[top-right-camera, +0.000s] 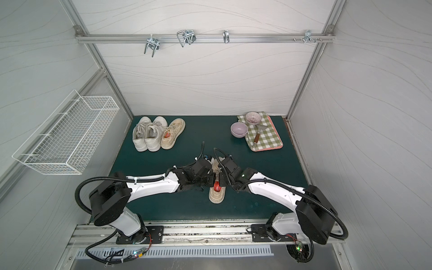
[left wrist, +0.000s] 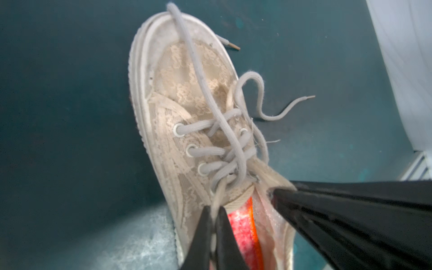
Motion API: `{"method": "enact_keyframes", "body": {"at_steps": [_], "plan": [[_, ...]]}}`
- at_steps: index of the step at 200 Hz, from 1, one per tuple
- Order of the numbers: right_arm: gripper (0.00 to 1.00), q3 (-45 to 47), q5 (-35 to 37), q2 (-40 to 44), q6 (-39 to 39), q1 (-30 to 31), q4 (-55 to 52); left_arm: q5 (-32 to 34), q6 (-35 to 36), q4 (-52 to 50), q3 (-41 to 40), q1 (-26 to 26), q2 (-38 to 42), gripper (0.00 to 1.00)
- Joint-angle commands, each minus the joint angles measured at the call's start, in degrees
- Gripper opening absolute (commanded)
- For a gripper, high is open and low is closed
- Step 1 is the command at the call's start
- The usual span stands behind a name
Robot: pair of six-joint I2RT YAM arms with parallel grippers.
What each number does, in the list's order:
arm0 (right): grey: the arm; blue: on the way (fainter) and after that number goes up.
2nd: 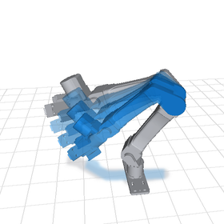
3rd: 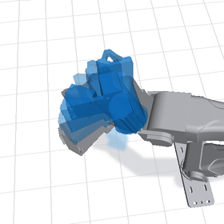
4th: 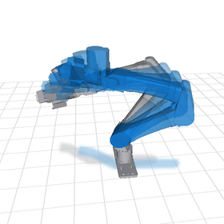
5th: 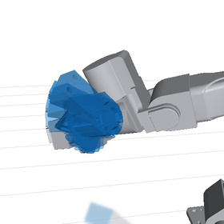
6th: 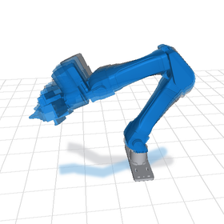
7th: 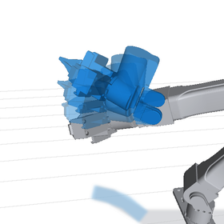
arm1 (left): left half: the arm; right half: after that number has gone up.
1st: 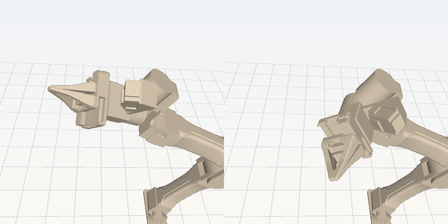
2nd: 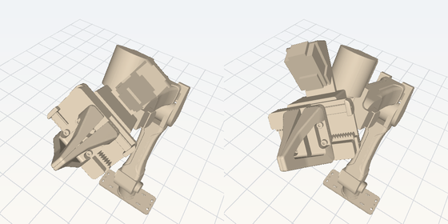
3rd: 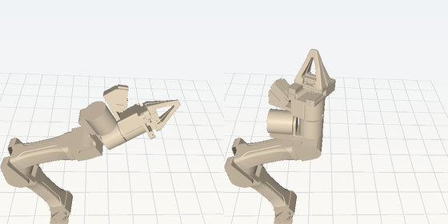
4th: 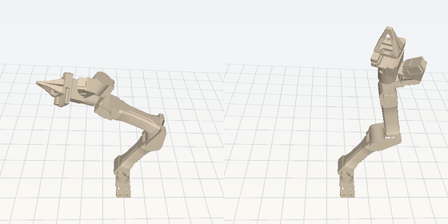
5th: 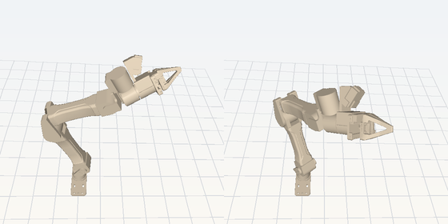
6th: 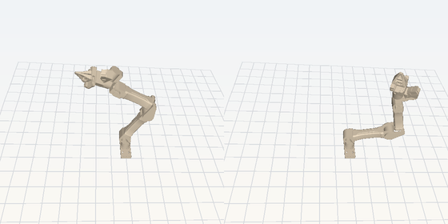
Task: Remove the insole from the shoe
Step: Adjust the shoe at the center of the board.
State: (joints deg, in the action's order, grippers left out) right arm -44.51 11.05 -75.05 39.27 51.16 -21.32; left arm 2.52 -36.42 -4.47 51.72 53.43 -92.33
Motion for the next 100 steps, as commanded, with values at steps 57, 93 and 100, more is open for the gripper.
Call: {"method": "enact_keyframes", "body": {"at_steps": [57, 93, 100], "plan": [[0.00, 2.5, 8.0, 8.3, 0.3, -12.4, -12.9, 5.1, -7.5, 6.2, -10.1, -6.6, 10.9, 0.00], [0.00, 3.5, 5.3, 9.0, -1.7, -14.0, -11.0, 3.0, -8.2, 8.2, -11.1, -6.8, 10.9, 0.00], [0.00, 3.4, 4.3, 8.4, -2.0, -13.5, -10.2, 1.8, -8.5, 9.2, -10.9, -6.8, 10.3, 0.00]]}}
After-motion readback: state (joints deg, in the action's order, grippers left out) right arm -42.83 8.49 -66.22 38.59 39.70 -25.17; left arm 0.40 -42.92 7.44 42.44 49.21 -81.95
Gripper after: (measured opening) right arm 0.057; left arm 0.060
